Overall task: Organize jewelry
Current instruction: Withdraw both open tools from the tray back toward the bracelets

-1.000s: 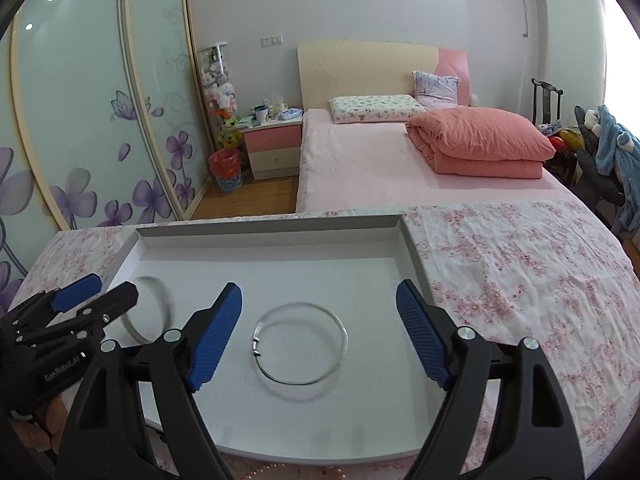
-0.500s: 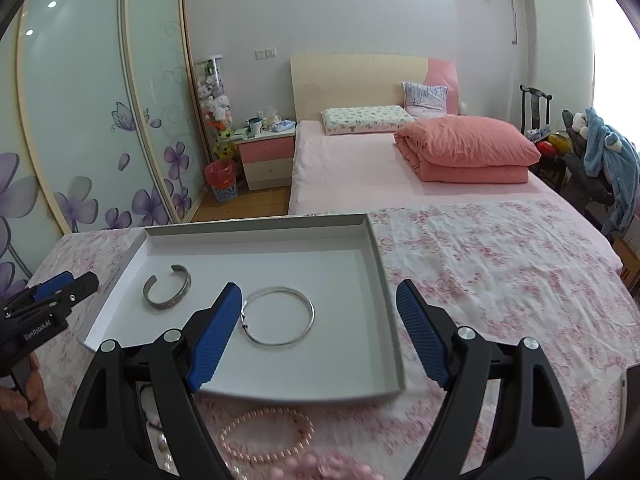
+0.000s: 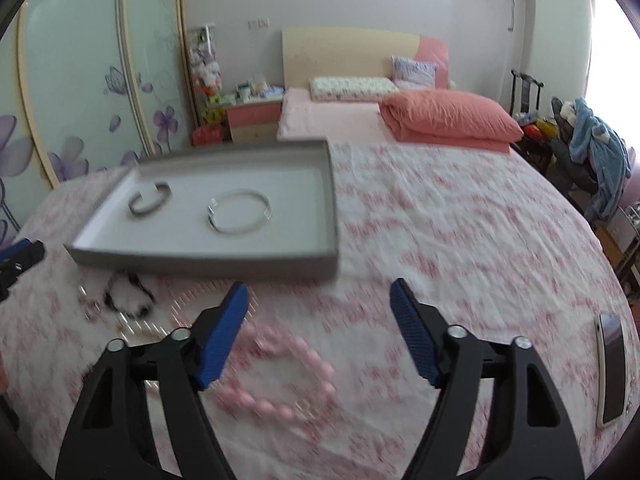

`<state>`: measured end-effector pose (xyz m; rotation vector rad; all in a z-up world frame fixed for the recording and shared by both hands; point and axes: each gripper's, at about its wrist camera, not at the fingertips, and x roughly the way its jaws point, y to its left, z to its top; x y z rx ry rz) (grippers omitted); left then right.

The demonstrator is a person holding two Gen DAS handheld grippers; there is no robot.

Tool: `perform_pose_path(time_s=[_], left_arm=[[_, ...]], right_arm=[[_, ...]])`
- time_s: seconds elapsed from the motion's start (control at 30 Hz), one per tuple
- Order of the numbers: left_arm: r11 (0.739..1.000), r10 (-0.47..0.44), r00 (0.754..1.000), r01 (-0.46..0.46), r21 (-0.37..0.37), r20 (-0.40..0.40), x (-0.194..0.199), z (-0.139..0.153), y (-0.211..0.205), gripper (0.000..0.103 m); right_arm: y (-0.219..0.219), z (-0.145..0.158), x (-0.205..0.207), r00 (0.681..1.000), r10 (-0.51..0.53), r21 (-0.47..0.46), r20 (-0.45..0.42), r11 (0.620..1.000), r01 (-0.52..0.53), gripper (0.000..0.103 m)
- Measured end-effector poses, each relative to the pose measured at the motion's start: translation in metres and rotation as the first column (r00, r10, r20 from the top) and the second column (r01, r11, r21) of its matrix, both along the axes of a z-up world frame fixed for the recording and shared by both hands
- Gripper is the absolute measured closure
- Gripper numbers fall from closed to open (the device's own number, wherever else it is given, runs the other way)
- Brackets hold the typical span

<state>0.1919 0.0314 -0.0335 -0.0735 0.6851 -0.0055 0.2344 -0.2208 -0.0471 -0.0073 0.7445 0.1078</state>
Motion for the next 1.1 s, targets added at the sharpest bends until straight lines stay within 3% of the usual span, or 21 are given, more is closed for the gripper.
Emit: perform_pose_path(time_s=[0.23, 0.43, 0.6, 0.93, 1.1], left_arm=[[0.999, -0.024, 0.999, 0.025, 0.039, -0.033, -0.01, -0.014, -0.005, 0.033], [0.998, -0.038, 0.997, 0.04, 0.04, -0.069, -0.017, -0.025, -0.007, 0.033], [0.997, -0.055, 0.995, 0.06, 0.055, -0.085, -0.018, -0.03, -0.009, 0.029], [0.996, -0.067, 0.991, 0.074, 0.056, -0.119, -0.014, -0.04, -0.013, 0.029], [0.996, -0.065, 0.99, 0.073, 0.058, -0.126, -0.013, -0.042, -0.014, 0.029]], right_arm=[[-0.007, -0.024, -0.009, 0.996, 0.019, -0.03, -0.088, 0.999, -0.021, 0.039], [-0.006, -0.037, -0.009, 0.989, 0.027, -0.055, -0.146, 0.998, -0.035, 0.054], [-0.005, -0.039, -0.009, 0.989, 0.034, -0.041, -0.145, 0.998, -0.04, 0.063], [0.002, -0.038, -0.01, 0.987, 0.062, -0.03, -0.147, 0.997, -0.067, 0.065], [0.001, -0.037, -0.01, 0.987, 0.067, -0.021, -0.145, 0.997, -0.071, 0.081]])
